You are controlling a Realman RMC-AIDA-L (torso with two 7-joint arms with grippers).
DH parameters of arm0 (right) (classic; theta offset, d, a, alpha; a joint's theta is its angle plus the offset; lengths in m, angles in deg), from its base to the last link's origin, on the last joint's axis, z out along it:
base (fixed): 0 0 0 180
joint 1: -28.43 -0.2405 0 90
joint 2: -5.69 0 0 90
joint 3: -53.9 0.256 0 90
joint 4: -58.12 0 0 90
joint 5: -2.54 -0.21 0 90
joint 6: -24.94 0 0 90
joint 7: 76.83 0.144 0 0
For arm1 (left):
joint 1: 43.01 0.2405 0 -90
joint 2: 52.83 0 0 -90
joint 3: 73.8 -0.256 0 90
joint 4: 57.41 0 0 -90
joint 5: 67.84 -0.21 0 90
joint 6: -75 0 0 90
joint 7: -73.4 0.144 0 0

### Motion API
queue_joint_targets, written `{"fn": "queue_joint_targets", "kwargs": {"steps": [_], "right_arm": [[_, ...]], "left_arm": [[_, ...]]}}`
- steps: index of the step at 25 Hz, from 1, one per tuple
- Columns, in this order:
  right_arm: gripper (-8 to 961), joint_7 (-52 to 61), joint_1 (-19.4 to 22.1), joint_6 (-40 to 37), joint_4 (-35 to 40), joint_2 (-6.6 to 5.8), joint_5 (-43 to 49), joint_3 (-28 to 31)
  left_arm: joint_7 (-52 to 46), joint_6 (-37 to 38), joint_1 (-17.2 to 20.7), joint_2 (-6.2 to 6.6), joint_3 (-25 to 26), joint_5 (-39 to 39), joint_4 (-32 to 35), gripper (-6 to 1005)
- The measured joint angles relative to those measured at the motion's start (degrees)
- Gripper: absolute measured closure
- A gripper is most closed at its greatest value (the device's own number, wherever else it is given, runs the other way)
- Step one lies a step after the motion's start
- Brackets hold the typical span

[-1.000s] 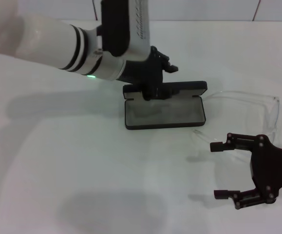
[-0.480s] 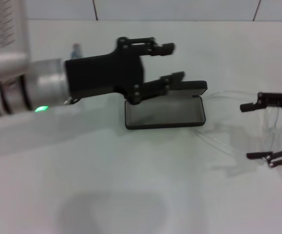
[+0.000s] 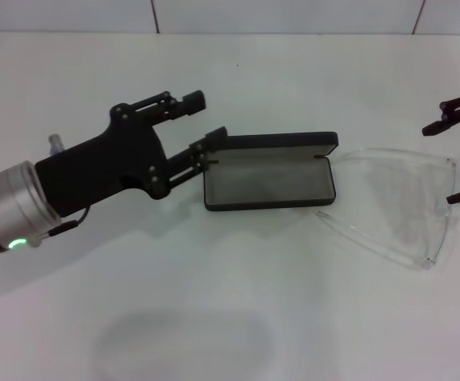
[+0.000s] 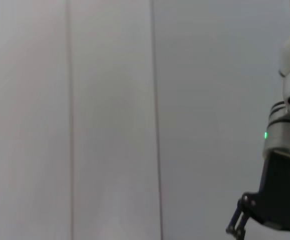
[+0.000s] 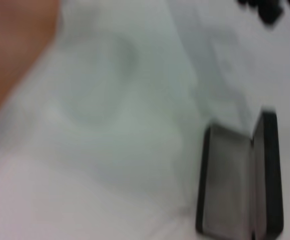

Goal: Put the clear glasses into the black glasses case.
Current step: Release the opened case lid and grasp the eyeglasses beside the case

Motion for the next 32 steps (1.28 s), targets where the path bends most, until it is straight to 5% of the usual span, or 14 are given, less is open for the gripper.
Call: {"fn": "queue_joint_targets", "kwargs": {"steps": [5,19,32], "right_arm": [[111,0.2,-2.5,1.2,-0.2,2.78,11.8,-2.5],[112,-0.1,-3.2,6.8,-5.7,2.67,17.8,-12.0],[146,-1.6,-10.1,11.1,-19.6,3.01,21.7,-16.5]], "left_arm": [[2.2,0.4,0.0,-0.12,1.5,0.3,-2.9,455],[4.2,-0.1,-1.6,-0.22,2.3,2.7,-7.4,455],[6.7,-0.4,-2.7,-0.31,2.3,4.5,-10.8,455]]}}
